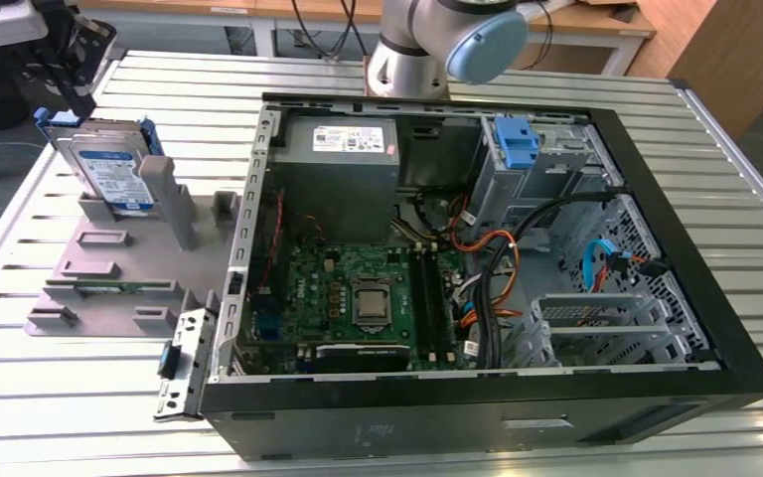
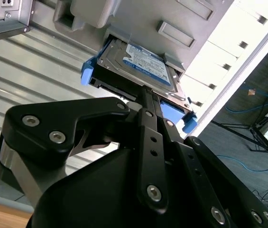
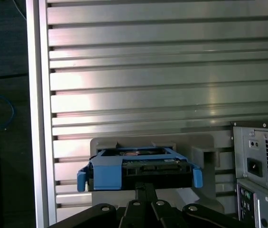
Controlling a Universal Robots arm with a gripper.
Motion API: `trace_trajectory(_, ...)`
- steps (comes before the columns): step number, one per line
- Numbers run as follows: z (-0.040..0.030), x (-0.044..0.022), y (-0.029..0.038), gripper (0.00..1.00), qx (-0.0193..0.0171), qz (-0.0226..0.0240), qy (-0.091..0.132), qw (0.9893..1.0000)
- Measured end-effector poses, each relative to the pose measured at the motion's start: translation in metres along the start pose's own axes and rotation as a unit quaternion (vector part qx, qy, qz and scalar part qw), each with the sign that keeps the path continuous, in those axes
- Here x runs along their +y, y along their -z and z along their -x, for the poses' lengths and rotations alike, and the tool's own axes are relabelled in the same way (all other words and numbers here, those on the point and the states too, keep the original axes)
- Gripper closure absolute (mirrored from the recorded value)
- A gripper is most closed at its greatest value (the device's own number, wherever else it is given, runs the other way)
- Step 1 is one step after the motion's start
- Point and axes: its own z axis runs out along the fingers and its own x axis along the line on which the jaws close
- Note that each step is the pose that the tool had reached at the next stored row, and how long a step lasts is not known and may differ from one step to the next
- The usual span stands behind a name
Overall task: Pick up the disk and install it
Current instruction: 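Reach for the disk, then pick up the disk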
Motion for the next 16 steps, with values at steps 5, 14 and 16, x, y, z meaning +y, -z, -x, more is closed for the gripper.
trace_trajectory(5,-0.0008,0.0008,-0.0015,0.89,0.0001,-0.0001,0.000,1.0000)
trace_trajectory(14,-0.0018,0.0007,-0.0037,0.89,0.0001,0.0000,0.000,1.0000)
trace_trajectory(16,-0.0018,0.0007,-0.0037,0.89,0.0001,0.0000,0.000,1.0000)
